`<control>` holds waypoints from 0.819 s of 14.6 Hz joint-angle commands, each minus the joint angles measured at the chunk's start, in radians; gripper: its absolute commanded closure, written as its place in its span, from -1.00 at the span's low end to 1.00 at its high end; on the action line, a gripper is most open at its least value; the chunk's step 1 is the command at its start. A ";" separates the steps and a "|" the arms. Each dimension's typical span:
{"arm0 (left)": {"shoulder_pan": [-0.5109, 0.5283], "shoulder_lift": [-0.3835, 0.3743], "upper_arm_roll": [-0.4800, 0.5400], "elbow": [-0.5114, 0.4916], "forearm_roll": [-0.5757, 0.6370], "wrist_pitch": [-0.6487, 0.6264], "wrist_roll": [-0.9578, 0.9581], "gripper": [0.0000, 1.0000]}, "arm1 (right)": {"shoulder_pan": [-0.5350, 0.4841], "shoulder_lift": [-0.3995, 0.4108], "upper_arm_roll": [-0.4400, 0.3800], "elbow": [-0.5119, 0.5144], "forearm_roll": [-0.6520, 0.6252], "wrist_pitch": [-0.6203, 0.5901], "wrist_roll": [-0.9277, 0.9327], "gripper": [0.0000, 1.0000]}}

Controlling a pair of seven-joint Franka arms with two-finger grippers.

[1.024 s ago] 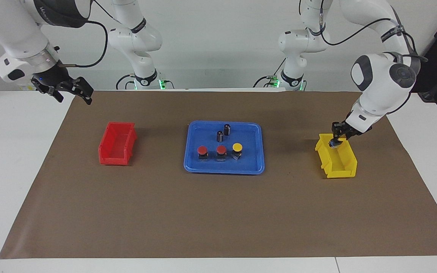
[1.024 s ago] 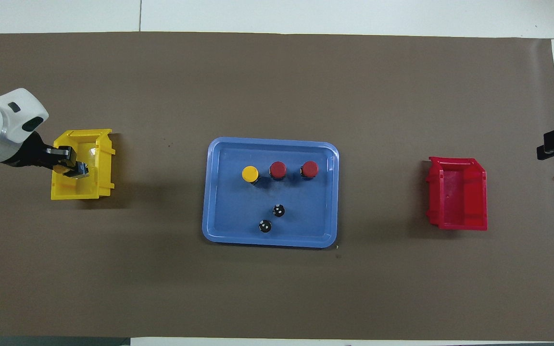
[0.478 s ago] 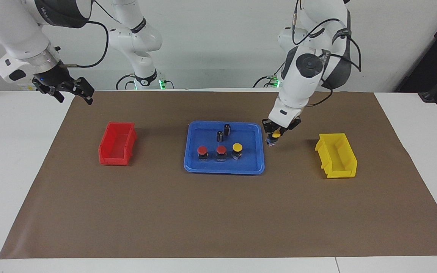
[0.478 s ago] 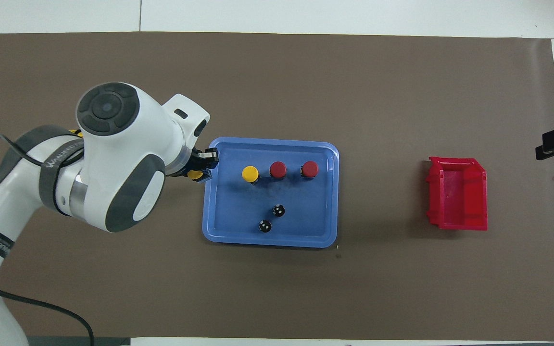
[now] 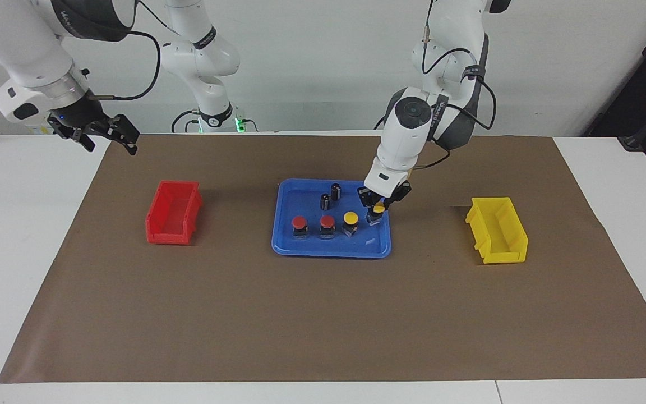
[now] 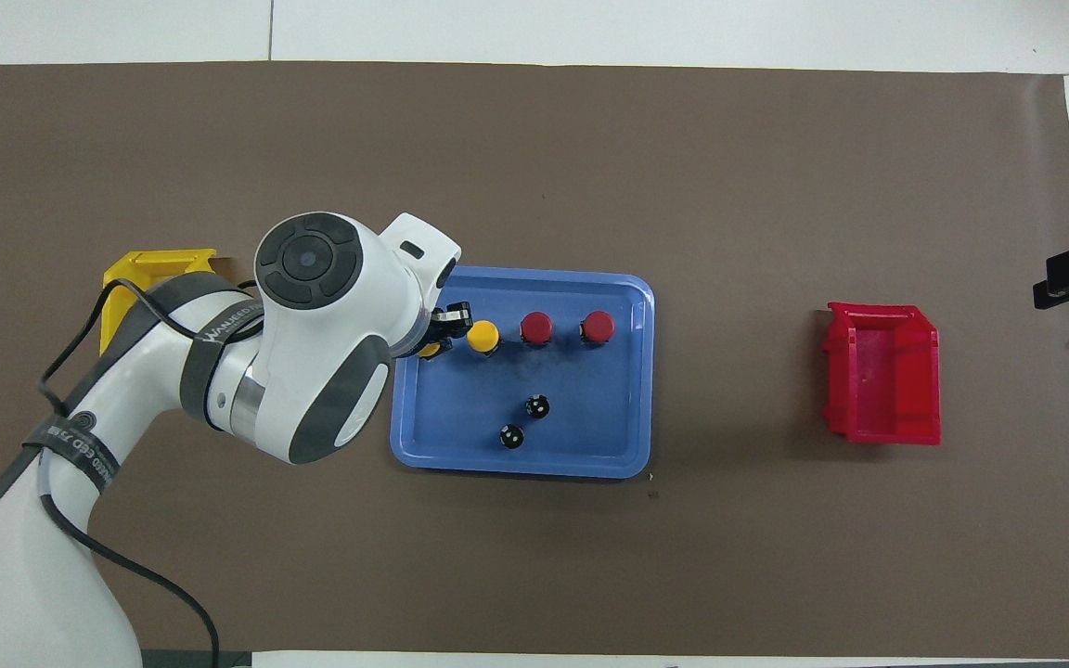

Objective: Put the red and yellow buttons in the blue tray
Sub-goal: 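Carry the yellow button into the tray and open the left gripper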

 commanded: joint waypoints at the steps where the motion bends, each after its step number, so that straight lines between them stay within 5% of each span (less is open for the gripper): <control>1: -0.017 0.011 0.021 -0.023 -0.023 0.037 -0.002 0.97 | -0.002 -0.014 0.001 -0.020 -0.003 0.011 -0.015 -1.00; 4: -0.008 0.020 0.022 -0.023 -0.021 0.043 0.008 0.91 | -0.002 -0.014 0.001 -0.020 -0.003 0.011 -0.015 -1.00; 5: -0.007 0.020 0.022 -0.025 -0.021 0.042 0.007 0.63 | -0.002 -0.014 0.001 -0.020 -0.003 0.011 -0.015 -1.00; 7: -0.005 0.018 0.024 -0.028 -0.021 0.039 0.004 -0.34 | -0.002 -0.014 0.001 -0.020 -0.003 0.011 -0.015 -1.00; 8: -0.007 0.018 0.024 -0.028 -0.021 0.032 0.001 -0.63 | -0.002 -0.014 0.001 -0.020 -0.003 0.011 -0.015 -1.00; 10: -0.013 0.018 0.025 -0.014 -0.011 0.000 0.001 -0.99 | -0.002 -0.014 0.001 -0.020 -0.003 0.011 -0.015 -1.00; 12: -0.005 0.008 0.027 0.038 -0.009 -0.085 0.007 -1.00 | -0.002 -0.014 0.001 -0.020 -0.003 0.011 -0.015 -1.00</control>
